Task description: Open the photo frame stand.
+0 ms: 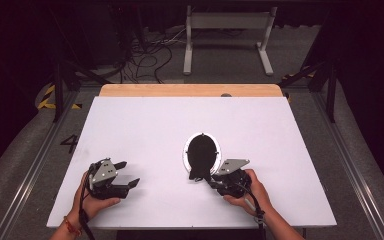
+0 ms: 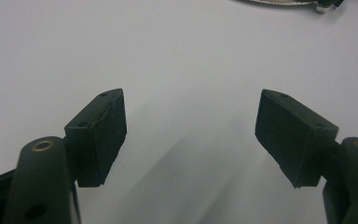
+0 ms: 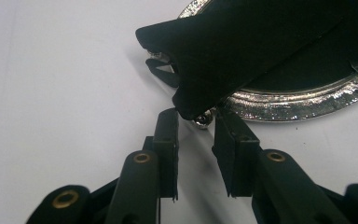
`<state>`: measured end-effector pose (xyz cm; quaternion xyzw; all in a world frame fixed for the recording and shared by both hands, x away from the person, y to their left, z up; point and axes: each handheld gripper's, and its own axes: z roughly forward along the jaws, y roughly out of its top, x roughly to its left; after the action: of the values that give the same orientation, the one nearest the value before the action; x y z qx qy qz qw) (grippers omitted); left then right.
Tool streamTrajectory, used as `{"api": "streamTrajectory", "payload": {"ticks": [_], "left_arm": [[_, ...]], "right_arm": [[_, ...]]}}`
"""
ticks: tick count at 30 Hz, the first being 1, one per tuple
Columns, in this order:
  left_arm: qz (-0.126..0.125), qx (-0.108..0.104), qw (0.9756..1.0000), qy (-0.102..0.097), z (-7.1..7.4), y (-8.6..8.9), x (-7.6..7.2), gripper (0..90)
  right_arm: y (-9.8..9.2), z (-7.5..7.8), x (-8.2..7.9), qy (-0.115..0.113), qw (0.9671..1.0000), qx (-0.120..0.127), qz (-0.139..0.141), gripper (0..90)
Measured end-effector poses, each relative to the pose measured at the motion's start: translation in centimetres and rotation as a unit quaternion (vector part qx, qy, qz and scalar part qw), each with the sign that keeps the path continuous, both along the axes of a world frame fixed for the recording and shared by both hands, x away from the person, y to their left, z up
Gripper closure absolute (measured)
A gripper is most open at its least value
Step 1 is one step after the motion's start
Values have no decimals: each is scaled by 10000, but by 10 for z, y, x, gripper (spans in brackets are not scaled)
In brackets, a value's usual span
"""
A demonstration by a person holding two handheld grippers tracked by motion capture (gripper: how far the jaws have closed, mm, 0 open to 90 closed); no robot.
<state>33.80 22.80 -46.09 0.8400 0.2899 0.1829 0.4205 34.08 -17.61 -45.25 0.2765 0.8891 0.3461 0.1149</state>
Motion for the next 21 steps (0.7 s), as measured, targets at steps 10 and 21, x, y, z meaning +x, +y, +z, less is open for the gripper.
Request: {"api": "streamTrajectory", "payload": {"ticks": [10,21], "left_arm": [[19,65,10000,32,-1,-2,1,244],[-1,167,9997,180,-2,-11,4,234]], "right_arm": [[-2,-3,6,227,9989,419,-32,641],[-10,-10,18,946,9855,1396,-177,531]]}}
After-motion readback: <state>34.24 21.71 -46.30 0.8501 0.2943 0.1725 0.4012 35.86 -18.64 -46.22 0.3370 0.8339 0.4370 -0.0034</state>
